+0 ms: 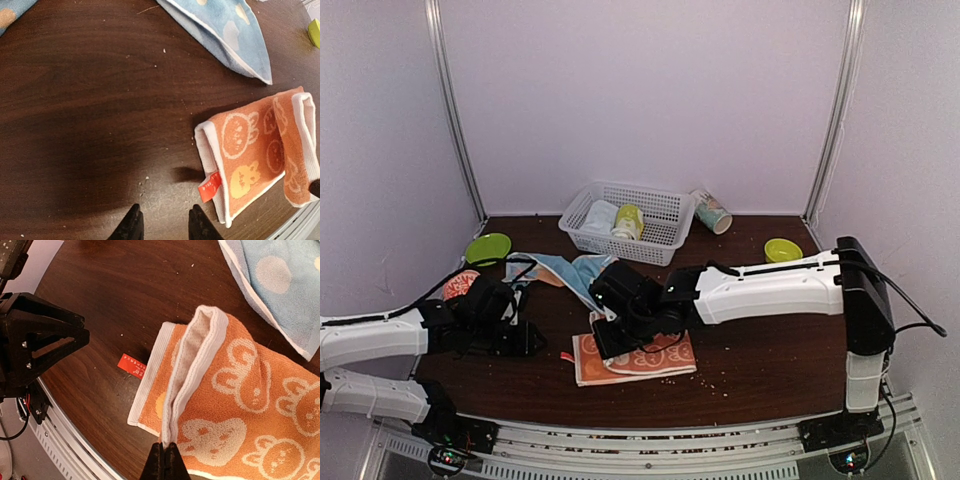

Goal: Roll the towels
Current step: Fold the towel at the center of the board, then smooth out the towel at the center of the board.

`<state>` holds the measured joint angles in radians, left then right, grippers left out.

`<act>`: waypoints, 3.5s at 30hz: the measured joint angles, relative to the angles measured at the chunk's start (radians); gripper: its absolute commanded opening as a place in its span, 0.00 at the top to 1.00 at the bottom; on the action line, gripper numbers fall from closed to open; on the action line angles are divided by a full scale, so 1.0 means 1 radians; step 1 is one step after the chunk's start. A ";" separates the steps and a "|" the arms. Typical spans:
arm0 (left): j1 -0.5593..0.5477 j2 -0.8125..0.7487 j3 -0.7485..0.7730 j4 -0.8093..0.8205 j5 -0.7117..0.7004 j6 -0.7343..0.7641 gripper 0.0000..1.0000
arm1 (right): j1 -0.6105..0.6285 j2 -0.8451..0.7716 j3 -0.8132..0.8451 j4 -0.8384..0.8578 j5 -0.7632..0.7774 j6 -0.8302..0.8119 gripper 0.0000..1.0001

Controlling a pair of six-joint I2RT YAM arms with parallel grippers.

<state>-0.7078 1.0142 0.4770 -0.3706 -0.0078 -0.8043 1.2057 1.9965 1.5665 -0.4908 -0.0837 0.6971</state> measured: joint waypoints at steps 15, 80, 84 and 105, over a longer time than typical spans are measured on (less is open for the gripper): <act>-0.003 0.038 -0.043 0.090 0.052 -0.032 0.70 | 0.010 0.044 0.047 -0.029 -0.021 -0.021 1.00; -0.106 0.064 0.104 -0.041 -0.012 -0.056 0.60 | -0.172 -0.192 -0.287 -0.092 0.104 -0.118 0.40; -0.106 0.111 0.142 -0.039 -0.012 -0.050 0.60 | -0.191 -0.153 -0.290 -0.071 0.116 -0.127 0.43; -0.113 0.129 0.134 -0.021 -0.015 -0.050 0.60 | -0.338 -0.157 -0.452 0.023 0.122 -0.121 0.49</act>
<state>-0.8211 1.1427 0.6106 -0.3912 -0.0227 -0.8539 0.8680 1.8393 1.1149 -0.4683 0.0383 0.5766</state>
